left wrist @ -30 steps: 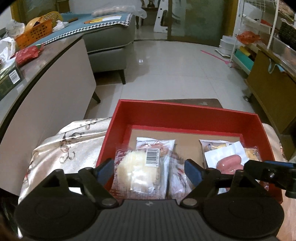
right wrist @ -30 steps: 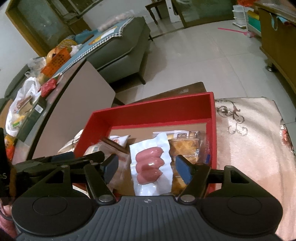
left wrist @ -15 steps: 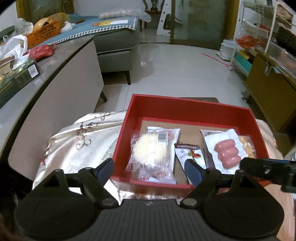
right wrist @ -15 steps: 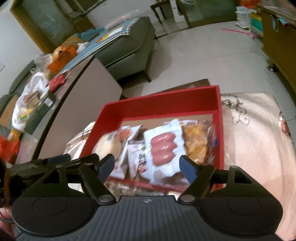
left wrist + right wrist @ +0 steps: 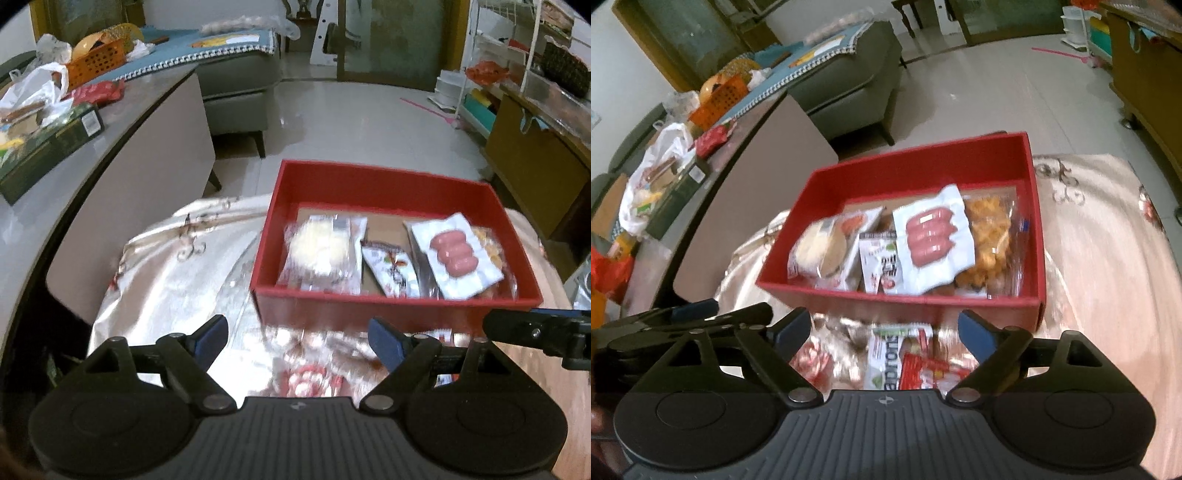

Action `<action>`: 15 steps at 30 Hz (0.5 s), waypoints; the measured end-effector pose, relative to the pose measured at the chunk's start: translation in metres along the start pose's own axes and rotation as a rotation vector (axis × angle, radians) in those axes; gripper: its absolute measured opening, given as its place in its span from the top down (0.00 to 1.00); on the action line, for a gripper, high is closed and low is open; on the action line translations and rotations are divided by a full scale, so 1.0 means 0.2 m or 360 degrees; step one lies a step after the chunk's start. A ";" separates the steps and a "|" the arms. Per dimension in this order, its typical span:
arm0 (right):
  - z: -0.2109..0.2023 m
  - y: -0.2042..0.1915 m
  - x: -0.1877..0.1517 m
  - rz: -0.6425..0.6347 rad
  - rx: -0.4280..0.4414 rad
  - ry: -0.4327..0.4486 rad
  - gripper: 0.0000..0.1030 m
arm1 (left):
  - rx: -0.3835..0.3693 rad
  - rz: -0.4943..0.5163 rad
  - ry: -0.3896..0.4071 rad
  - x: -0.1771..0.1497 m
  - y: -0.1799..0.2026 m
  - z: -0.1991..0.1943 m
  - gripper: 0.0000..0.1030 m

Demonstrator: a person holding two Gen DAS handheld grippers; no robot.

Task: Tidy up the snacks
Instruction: 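Lower both grippers to the table toward the Trolli bag and blue-labelled bread bag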

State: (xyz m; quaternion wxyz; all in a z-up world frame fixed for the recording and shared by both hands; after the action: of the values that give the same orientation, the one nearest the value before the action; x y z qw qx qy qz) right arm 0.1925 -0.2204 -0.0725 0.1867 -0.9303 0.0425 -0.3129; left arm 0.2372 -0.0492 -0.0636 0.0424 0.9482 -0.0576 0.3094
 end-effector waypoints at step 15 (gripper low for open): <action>0.02 0.08 -0.18 -0.0015 -0.0130 -0.0139 0.11 | -0.0036 -0.0006 -0.0120 -0.21 -0.03 -0.04 0.25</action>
State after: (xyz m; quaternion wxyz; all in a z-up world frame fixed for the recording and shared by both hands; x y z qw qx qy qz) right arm 0.1663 -0.2274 -0.1023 0.1487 -0.9501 0.0428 -0.2709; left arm 0.2007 -0.0392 -0.0826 0.0516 0.9588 -0.0609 0.2726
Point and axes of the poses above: each gripper's, at about its wrist camera, not at the fingertips, and z roughly the way its jaws point, y to its right, x to its top, the point moved 10 cm from there along z, roughly the way its jaws point, and after that the axes turned 6 degrees about -z, right-handed, at the moved point
